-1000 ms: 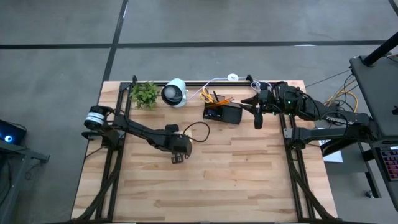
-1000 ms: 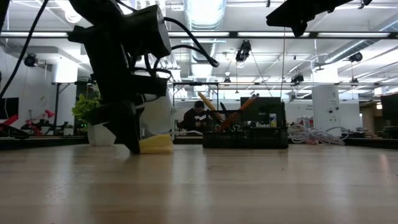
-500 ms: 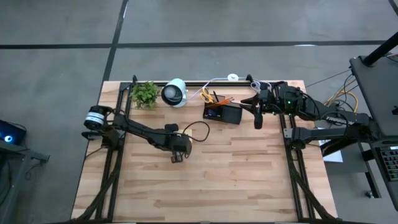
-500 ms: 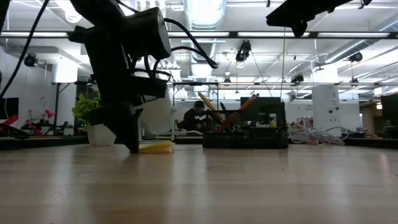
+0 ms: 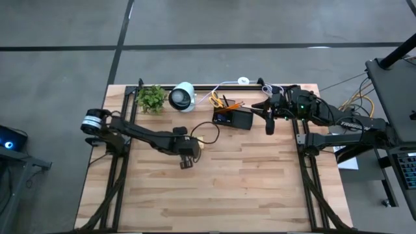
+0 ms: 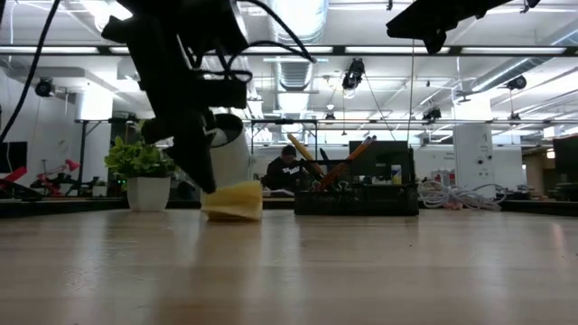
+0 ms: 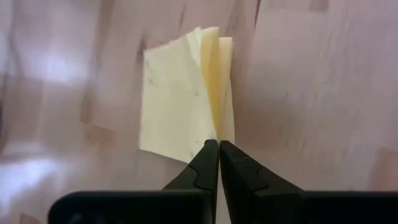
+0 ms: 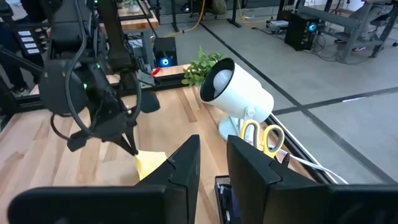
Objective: Pick and place office supplies into organizer
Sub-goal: Put the notepad into the desk organizer
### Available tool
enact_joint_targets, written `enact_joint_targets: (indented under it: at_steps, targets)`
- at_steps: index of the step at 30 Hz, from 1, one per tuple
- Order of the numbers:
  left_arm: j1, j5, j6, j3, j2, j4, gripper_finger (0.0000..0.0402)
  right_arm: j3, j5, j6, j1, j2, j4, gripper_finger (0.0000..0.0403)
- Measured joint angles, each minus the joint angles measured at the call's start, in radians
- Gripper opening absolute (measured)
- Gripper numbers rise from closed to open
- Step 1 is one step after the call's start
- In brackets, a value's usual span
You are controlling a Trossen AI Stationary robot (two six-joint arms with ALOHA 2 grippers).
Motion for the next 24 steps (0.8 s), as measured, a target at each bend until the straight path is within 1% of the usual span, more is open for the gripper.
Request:
enact_joint_targets:
  at_steps: [10,24]
  targets:
    - [0.000,-0.031,-0.001,0.001,-0.076,-0.012,0.0000,0.000,0.000,-0.002,0.000,0.000,0.000,0.0070]
    - [0.000,-0.039,-0.002,0.001,-0.080,-0.010,0.0000,0.000,0.000,0.000,0.000,0.000,0.001,0.0063]
